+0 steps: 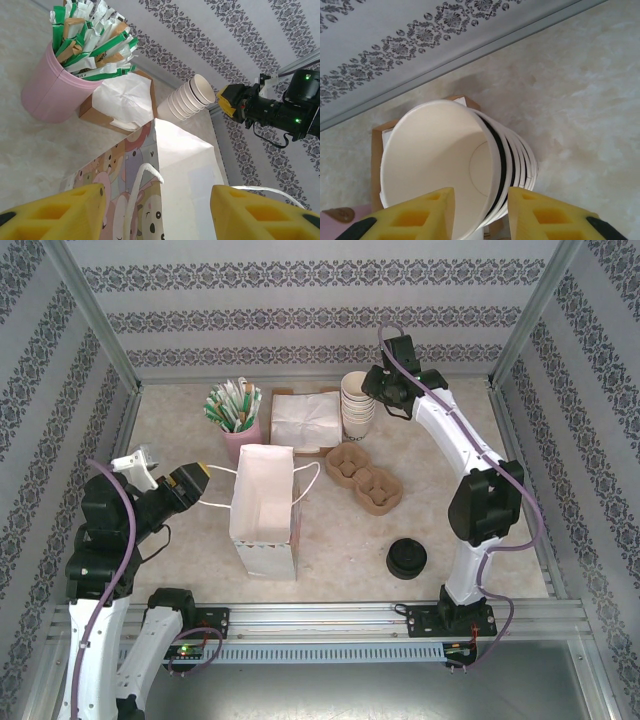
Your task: Pack the takeout coffee
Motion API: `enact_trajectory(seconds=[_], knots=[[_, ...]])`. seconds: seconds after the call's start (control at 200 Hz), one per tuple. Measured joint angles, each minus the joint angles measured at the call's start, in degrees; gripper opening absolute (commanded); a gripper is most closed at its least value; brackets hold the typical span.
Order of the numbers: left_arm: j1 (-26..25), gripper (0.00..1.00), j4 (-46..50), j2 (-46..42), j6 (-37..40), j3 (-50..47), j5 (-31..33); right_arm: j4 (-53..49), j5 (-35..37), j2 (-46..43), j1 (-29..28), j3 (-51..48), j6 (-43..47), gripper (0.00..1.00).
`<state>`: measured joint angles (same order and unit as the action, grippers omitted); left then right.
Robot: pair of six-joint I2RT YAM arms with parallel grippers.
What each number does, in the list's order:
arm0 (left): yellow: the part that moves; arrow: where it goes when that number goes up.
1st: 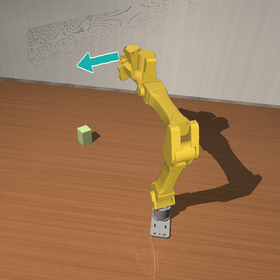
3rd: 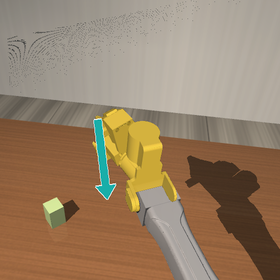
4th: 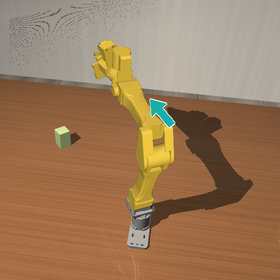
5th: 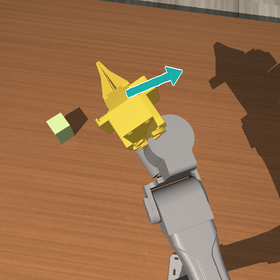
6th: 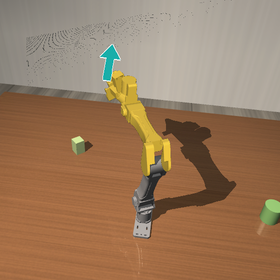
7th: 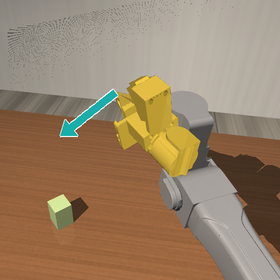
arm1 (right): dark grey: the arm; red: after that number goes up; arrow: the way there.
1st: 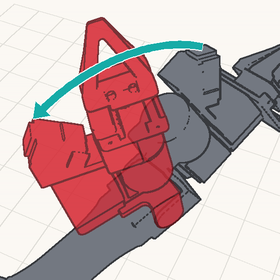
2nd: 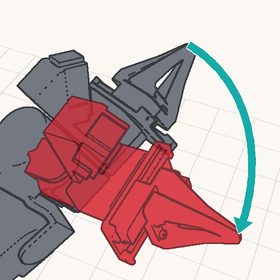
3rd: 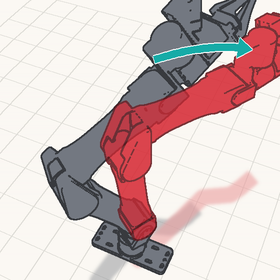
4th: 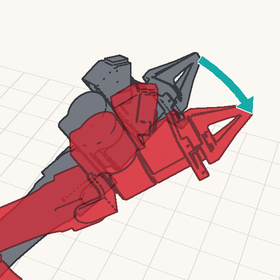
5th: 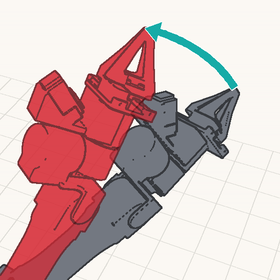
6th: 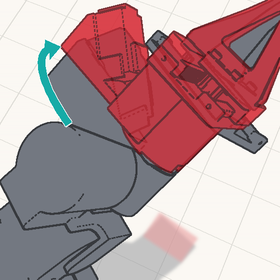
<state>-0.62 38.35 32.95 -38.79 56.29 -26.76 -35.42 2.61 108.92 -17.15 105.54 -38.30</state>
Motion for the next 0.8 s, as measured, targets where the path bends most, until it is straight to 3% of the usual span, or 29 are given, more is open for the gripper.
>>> enact_trajectory(seconds=[0.799], knots=[[0.0,0.51,-0.6,-1.1,1.3,0.0,2.2,0.0,3.6,3.1,-0.8,1.9,-0.6,0.16]])
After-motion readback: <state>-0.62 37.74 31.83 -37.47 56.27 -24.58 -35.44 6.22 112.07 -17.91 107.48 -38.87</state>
